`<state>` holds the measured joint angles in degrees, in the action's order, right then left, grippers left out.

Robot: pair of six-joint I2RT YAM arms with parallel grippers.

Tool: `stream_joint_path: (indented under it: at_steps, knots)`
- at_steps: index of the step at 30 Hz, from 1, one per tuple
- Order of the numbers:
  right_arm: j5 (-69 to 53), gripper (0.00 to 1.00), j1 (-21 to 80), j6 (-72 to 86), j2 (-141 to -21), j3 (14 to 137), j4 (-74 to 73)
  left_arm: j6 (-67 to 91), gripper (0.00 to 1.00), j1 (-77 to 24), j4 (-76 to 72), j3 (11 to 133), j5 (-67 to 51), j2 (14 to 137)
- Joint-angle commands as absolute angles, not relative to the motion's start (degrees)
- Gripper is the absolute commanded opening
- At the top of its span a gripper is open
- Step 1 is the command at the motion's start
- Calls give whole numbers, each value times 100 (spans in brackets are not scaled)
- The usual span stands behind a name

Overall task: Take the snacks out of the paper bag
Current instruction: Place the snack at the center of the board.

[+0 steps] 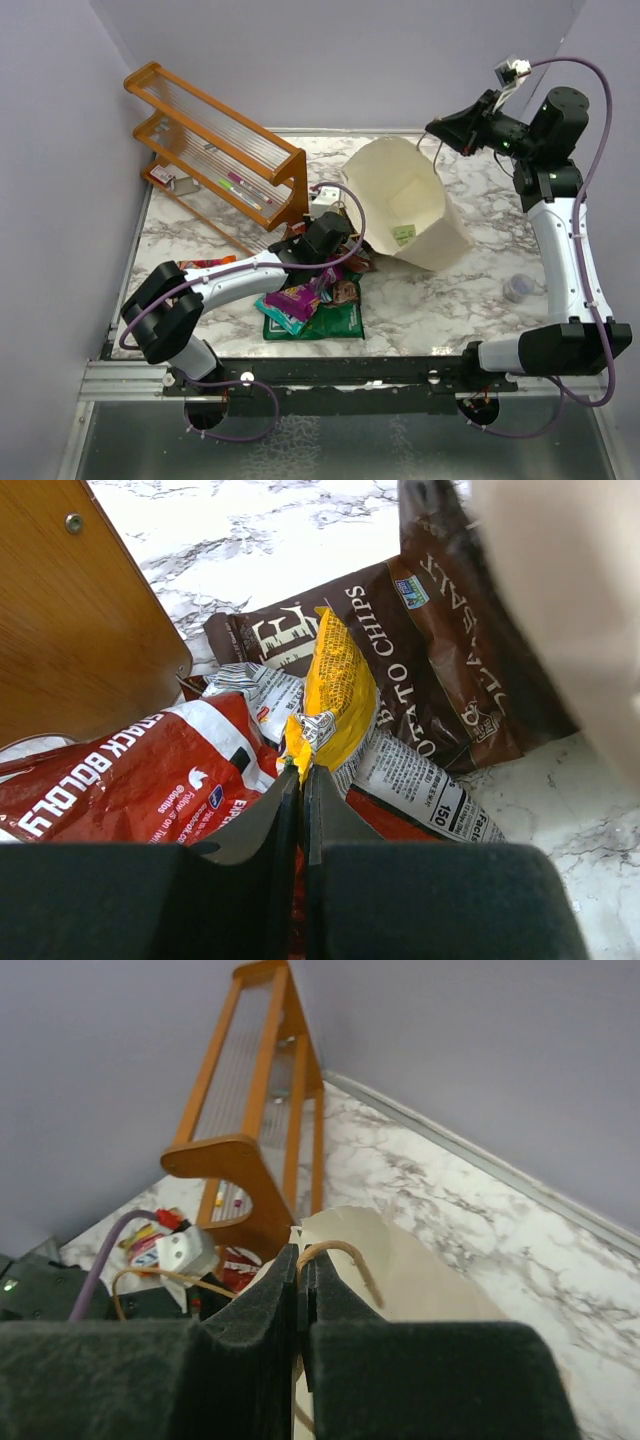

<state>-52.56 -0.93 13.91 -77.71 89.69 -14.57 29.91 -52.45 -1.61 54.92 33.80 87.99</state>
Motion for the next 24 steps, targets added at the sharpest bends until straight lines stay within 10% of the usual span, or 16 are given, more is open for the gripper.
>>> stream_joint_path:
  at_steps: [1, 15, 24]
  knots:
    - [-6178, 1, -106, 1810, -7385, 8342, -1032, 3116, 7, -5227, -202, 5534, 3202, 8682]
    - [-5281, 1, 88, 1662, -5029, 6137, -1710, 2843, 78, -5221, -640, 4809, 2791, 7613]
    - [-2769, 1, 88, 847, -5542, 7030, -1233, 2707, 85, -5221, -738, 4614, 2419, 7009]
